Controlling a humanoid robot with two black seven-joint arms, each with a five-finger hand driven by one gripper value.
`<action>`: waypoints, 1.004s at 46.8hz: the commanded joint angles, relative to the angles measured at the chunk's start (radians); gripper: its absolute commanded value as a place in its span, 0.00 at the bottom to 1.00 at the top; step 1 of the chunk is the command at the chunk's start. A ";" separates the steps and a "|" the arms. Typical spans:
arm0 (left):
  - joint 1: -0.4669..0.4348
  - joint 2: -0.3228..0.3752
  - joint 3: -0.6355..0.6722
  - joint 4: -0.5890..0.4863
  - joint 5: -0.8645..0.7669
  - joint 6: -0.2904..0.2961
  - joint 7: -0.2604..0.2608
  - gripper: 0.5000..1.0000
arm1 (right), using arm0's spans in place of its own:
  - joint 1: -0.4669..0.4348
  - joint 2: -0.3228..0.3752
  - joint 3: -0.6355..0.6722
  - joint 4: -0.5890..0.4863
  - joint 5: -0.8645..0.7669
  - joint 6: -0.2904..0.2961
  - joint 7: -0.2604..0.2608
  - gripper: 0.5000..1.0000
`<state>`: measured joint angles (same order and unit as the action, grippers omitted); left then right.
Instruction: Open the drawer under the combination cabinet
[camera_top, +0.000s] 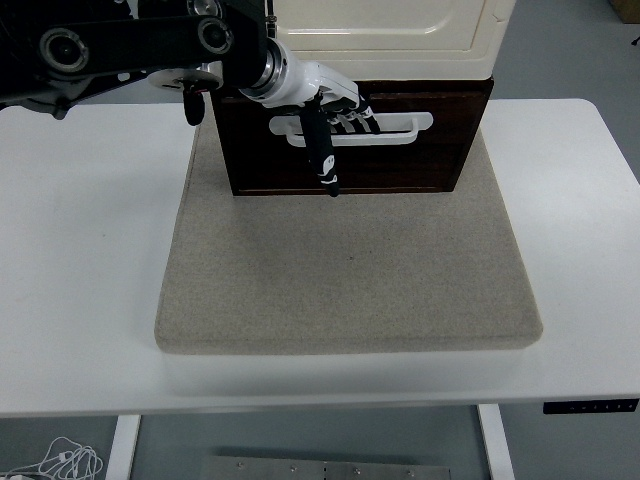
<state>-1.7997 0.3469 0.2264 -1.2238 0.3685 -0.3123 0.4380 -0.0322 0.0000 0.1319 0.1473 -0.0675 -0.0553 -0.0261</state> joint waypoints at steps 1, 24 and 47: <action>-0.003 0.000 -0.002 -0.003 0.004 -0.002 -0.001 1.00 | 0.000 0.000 0.000 0.000 0.000 0.000 0.000 0.85; -0.003 0.003 -0.038 -0.033 0.006 -0.037 -0.002 1.00 | 0.000 0.000 0.000 0.000 0.000 0.000 0.000 0.85; -0.004 0.011 -0.076 -0.037 0.004 -0.129 -0.002 1.00 | 0.000 0.000 0.000 0.000 0.000 0.000 0.000 0.85</action>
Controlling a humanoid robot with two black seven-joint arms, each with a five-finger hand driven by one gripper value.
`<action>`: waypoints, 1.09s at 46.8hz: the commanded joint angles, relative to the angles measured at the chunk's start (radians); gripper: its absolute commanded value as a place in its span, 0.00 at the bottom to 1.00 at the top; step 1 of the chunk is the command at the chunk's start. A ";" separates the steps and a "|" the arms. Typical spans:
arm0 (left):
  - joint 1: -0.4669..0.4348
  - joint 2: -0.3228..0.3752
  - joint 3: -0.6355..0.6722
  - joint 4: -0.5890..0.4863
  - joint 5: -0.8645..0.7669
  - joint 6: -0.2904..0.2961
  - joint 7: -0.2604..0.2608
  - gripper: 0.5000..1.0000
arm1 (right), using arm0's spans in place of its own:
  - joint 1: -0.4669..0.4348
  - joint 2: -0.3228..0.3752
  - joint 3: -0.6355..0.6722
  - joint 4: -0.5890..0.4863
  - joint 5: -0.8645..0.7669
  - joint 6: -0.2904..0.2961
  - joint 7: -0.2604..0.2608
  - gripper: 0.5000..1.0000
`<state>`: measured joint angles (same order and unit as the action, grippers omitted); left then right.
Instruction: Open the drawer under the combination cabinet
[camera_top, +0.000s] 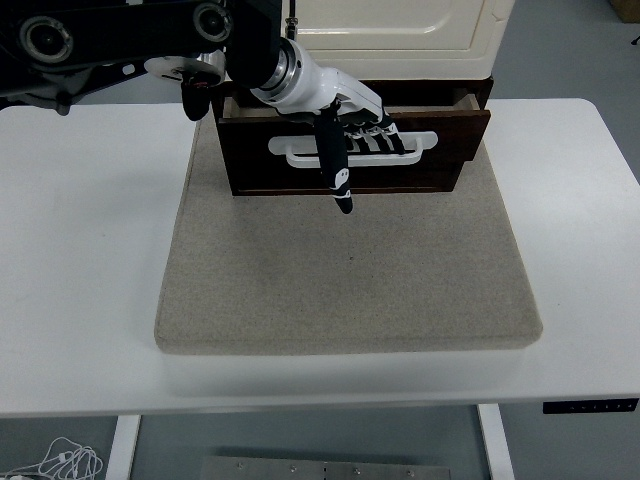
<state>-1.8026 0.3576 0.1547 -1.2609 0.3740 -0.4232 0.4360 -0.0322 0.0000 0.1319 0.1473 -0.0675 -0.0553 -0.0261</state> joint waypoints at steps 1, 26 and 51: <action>-0.001 0.000 -0.009 0.000 -0.001 -0.025 0.000 1.00 | 0.000 0.000 0.000 0.000 0.000 0.000 0.000 0.85; -0.003 0.003 -0.046 0.000 -0.001 -0.112 0.001 1.00 | 0.000 0.000 0.000 0.000 0.000 0.000 0.000 0.85; -0.001 0.006 -0.104 -0.002 -0.004 -0.188 0.001 1.00 | 0.000 0.000 0.000 0.001 0.000 0.000 0.000 0.85</action>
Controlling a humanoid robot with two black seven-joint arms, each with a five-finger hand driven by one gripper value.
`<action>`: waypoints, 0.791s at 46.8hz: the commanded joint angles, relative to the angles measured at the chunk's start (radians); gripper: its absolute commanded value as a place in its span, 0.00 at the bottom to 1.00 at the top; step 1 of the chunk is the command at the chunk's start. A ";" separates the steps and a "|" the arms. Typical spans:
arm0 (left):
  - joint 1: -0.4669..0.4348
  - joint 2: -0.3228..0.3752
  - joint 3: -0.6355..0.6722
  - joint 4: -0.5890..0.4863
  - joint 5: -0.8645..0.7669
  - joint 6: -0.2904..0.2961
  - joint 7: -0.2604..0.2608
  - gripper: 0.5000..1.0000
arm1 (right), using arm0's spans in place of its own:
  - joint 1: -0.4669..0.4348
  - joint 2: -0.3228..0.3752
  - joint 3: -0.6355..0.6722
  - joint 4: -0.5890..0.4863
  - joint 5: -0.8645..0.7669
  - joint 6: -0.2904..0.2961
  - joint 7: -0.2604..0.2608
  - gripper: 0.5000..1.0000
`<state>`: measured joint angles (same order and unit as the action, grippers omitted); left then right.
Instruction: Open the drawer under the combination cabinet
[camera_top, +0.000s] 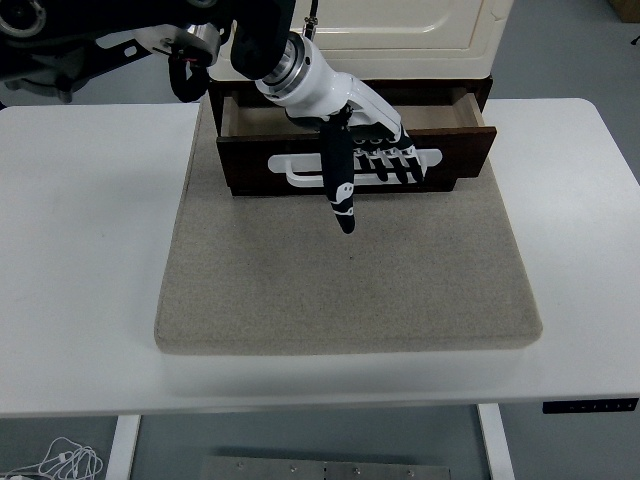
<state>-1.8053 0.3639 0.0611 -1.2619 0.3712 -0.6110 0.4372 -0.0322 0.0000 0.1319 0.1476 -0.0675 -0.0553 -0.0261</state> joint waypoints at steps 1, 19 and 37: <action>0.004 0.000 -0.013 -0.001 -0.003 0.000 0.000 1.00 | 0.000 0.000 0.000 0.000 0.000 0.000 0.000 0.85; 0.044 0.001 -0.237 0.001 -0.020 0.000 -0.003 1.00 | 0.000 0.000 0.000 0.000 0.000 0.000 0.000 0.85; 0.188 -0.042 -0.765 0.073 -0.018 0.000 -0.080 1.00 | 0.000 0.000 0.000 0.000 0.000 0.000 0.000 0.85</action>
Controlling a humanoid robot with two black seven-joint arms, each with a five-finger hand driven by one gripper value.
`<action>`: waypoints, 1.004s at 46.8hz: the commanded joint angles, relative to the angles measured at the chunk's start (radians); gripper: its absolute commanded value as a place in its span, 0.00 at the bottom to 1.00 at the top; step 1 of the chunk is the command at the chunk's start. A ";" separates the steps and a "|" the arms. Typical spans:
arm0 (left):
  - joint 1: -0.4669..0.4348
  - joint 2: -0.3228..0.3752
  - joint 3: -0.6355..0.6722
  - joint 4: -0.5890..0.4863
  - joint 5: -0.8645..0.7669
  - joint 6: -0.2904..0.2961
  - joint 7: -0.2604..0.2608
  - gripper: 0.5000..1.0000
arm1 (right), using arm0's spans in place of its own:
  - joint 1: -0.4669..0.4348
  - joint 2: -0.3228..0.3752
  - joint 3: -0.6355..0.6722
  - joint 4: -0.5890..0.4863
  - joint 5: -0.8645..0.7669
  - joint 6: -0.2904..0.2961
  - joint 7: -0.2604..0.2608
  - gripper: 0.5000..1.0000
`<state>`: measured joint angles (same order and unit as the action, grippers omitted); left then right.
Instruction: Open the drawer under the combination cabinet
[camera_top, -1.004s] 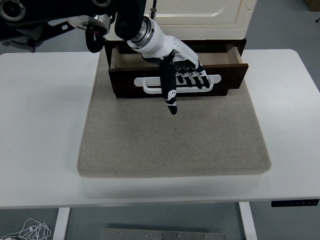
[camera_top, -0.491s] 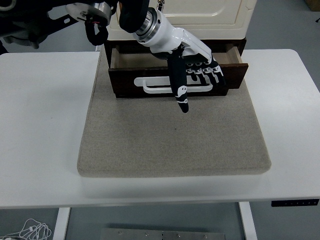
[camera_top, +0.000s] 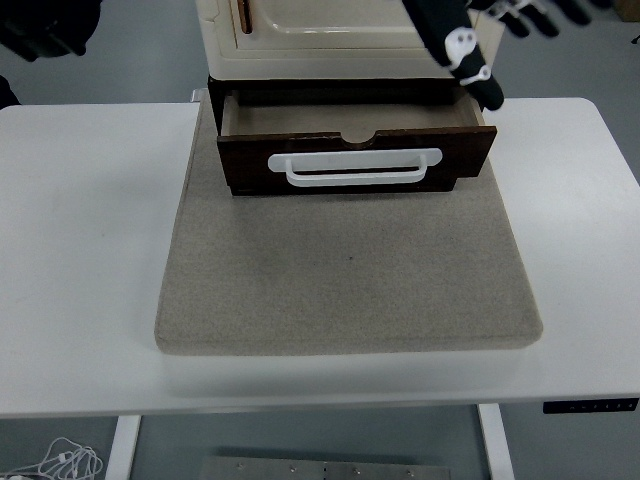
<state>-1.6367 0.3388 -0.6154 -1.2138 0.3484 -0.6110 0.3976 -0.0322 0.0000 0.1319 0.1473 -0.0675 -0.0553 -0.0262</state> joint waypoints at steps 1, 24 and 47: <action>0.024 -0.021 -0.113 0.036 0.006 0.000 -0.052 1.00 | 0.000 0.000 0.000 0.000 0.000 0.000 0.000 0.85; 0.017 -0.004 -0.405 0.155 0.007 0.311 -0.532 1.00 | 0.000 0.000 0.000 0.000 0.000 0.000 0.000 0.85; 0.008 0.072 -0.417 0.493 -0.003 0.847 -0.605 1.00 | 0.000 0.000 0.000 0.000 0.000 0.000 0.000 0.85</action>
<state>-1.6257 0.4093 -1.0343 -0.8031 0.3546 0.2063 -0.2139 -0.0322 0.0000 0.1319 0.1476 -0.0675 -0.0552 -0.0261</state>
